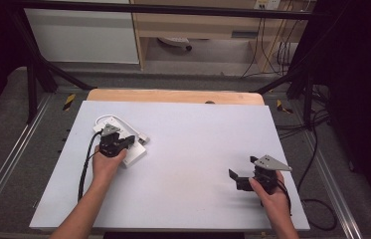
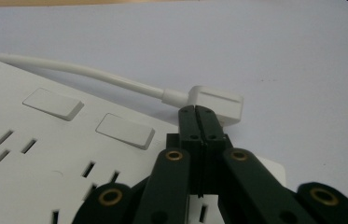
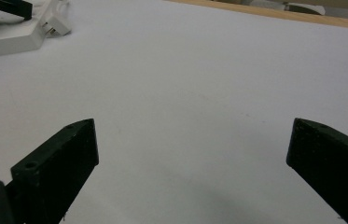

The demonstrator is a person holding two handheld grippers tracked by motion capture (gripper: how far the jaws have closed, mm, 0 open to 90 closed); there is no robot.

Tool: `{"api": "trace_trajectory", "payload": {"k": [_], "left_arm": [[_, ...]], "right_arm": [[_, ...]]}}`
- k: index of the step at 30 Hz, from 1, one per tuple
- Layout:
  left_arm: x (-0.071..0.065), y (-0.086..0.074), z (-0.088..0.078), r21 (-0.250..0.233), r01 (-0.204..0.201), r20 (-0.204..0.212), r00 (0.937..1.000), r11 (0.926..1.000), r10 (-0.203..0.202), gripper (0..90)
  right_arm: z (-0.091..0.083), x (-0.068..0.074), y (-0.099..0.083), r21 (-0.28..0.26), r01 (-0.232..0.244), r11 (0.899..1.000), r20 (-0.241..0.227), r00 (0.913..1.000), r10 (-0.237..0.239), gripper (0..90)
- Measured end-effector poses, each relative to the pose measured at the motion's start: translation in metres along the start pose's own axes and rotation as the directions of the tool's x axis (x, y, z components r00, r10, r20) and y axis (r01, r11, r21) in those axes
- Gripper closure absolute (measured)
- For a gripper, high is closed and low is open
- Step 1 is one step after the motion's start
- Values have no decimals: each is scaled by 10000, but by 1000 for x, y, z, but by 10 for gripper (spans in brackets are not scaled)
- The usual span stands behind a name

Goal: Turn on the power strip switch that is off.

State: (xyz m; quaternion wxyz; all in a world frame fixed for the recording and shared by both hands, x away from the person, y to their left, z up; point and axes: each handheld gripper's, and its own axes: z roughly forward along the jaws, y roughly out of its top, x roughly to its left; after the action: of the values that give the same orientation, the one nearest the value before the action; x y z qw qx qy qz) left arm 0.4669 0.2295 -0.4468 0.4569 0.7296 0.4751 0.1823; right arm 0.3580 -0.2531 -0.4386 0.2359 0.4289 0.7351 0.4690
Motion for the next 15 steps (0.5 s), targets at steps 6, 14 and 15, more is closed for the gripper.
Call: {"api": "trace_trajectory", "payload": {"k": [6,14,15], "left_arm": [[4,-1,0,14,117,-166,9998,9999,-117,900],[5,-2,-1,-79,72,-171,9998,9999,-74,900],[5,-2,-1,-93,101,-174,9998,9999,-102,900]], "right_arm": [[0,0,0,-5,-9,10000,-5,10000,9,27],[0,-1,0,-41,-4,10000,32,10000,4,25],[0,-1,0,-39,-3,10000,33,10000,3,25]]}}
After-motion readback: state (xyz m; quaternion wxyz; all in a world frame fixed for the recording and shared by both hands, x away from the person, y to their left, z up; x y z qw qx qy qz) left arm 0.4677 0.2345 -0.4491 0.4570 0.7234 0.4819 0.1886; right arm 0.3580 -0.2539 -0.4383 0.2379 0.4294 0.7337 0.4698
